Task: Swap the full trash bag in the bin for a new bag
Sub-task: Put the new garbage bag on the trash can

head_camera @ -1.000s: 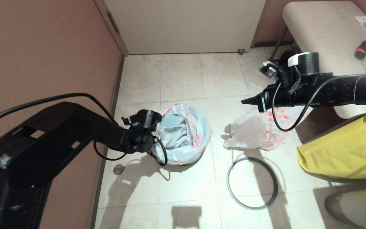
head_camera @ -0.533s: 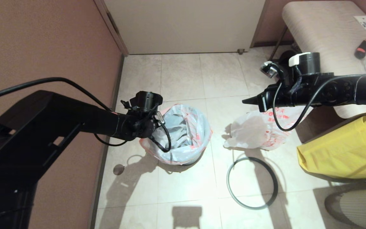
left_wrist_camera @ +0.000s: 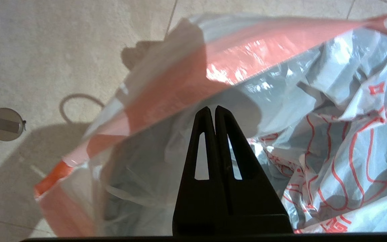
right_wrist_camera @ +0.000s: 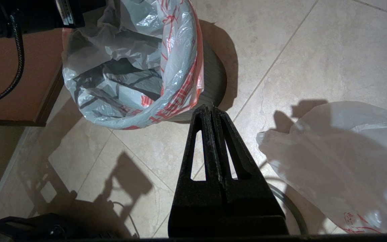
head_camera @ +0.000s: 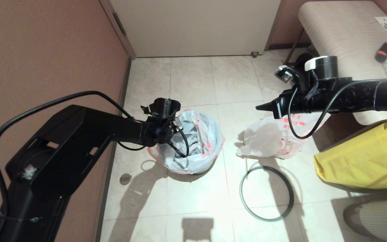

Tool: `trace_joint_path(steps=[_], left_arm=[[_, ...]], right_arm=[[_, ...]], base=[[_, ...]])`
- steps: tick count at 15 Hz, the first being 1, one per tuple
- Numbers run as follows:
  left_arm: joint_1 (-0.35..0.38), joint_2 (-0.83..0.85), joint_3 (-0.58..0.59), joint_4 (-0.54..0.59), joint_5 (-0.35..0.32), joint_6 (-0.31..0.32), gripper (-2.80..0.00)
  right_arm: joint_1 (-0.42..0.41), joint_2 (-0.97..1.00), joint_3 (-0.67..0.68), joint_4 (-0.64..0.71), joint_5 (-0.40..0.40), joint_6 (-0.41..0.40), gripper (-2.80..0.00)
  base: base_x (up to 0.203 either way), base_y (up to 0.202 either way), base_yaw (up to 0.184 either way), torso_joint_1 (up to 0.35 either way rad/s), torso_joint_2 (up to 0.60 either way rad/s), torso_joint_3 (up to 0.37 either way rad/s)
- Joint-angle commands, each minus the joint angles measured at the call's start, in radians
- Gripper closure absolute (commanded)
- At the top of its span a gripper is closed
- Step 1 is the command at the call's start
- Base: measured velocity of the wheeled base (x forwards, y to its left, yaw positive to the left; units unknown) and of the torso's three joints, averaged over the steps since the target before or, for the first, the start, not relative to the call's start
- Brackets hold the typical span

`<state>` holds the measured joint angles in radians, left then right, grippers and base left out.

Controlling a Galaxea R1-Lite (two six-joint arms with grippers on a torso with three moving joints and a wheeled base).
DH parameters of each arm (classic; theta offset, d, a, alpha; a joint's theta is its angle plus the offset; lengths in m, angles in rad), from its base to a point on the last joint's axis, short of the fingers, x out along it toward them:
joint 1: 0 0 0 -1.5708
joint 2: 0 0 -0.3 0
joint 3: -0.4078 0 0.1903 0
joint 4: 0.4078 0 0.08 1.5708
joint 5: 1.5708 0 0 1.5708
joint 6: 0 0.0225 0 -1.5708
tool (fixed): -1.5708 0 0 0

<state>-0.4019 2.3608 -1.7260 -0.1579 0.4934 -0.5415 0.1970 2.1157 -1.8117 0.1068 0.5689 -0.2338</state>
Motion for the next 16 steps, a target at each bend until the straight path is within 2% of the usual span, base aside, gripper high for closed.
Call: trace_joint_path(steps=[1,4,7,10,16], left_arm=[[-0.007,0.017,-0.010,0.000,0.004,-0.003,0.00],[-0.007,0.031,-0.020,0.000,0.004,-0.003,0.00],[0.028,0.053,-0.099,-0.002,0.009,-0.002,0.00],[0.057,0.050,-0.132,-0.014,0.011,0.059,0.00],[0.063,0.081,-0.140,-0.017,0.030,0.059,0.00]], right_arm=[[0.000,-0.001,0.001,0.001,0.003,-0.001,0.00],[0.001,0.000,0.002,0.001,0.003,-0.002,0.00],[0.001,0.000,0.003,0.001,0.003,-0.002,0.00],[0.010,0.003,0.008,0.001,0.003,-0.004,0.00],[0.013,0.007,0.008,0.001,0.003,-0.006,0.00]], base=[[0.000,0.000,0.000,0.000,0.00,0.000],[0.000,0.000,0.000,0.000,0.00,0.000],[0.000,0.000,0.000,0.000,0.00,0.000],[0.000,0.000,0.000,0.000,0.00,0.000],[0.000,0.000,0.000,0.000,0.00,0.000]])
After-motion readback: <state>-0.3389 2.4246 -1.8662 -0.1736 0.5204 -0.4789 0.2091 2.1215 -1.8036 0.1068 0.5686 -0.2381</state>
